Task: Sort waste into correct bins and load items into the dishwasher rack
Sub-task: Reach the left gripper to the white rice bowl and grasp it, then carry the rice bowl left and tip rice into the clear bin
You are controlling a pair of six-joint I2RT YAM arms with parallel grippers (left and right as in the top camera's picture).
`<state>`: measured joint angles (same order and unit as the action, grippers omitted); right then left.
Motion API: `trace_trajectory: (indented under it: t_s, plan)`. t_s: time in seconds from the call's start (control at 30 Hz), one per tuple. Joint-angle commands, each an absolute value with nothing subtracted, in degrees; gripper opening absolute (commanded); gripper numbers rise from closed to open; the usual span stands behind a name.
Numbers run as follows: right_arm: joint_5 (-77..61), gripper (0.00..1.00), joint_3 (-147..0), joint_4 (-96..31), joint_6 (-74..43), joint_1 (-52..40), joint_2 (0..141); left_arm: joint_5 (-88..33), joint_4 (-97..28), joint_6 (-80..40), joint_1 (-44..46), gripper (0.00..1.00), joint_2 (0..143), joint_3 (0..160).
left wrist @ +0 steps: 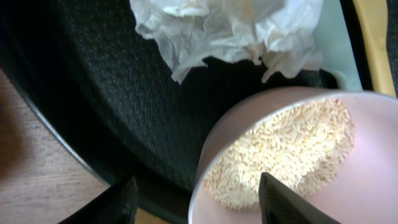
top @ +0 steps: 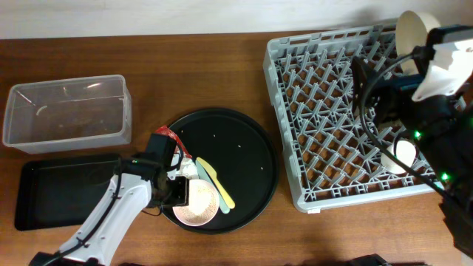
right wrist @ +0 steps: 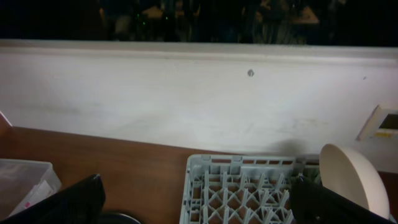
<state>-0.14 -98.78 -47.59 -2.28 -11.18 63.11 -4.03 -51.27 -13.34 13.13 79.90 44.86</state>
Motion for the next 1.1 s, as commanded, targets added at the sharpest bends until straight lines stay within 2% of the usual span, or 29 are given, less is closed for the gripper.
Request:
trace_trajectory:
  t_s: [0.0, 0.07, 0.2, 0.4, 0.5, 0.53, 0.57, 0.63, 0.83, 1.07]
  plan:
    - [0.71, 0.98, -98.56, -48.01, -1.72, -10.81, 65.06, -4.21, -50.5, -13.89, 13.34, 0.52, 81.71, 45.32]
    - [0.69, 0.98, -98.56, -48.12, -1.72, -10.81, 66.15, -4.25, -50.28, -13.89, 13.34, 0.43, 82.02, 45.32]
    - [0.71, 0.98, -98.56, -48.25, -1.69, -10.81, 67.37, -4.23, -49.82, -13.89, 13.34, 0.35, 82.76, 45.32]
    - [0.75, 0.98, -98.59, -48.23, -1.67, -10.79, 66.59, -4.25, -48.8, -13.91, 13.34, 0.33, 84.66, 45.32]
    - [1.37, 0.98, -98.59, -48.23, -1.67, -10.79, 65.67, -4.95, -48.23, -13.91, 13.34, 0.2, 86.06, 45.32]
    - [2.52, 0.98, -98.59, -48.23, -1.69, -10.81, 65.19, -5.15, -48.23, -14.02, 13.34, 0.07, 86.28, 45.32]
    - [3.14, 0.98, -98.59, -48.25, -1.69, -10.81, 64.9, -5.13, -48.21, -14.13, 13.34, 0.04, 86.28, 45.32]
    - [3.51, 0.98, -98.59, -48.25, -1.69, -10.79, 64.51, -5.13, -48.18, -14.15, 13.34, 0.01, 86.28, 45.32]
    - [3.53, 0.98, -98.59, -48.25, -1.69, -10.81, 64.31, -5.13, -49.63, -14.13, 13.34, 0.01, 86.24, 46.89]
    - [3.75, 0.98, -98.59, -48.14, -1.67, -10.79, 64.31, -4.99, -60.6, -14.13, 13.34, 0.01, 86.24, 58.33]
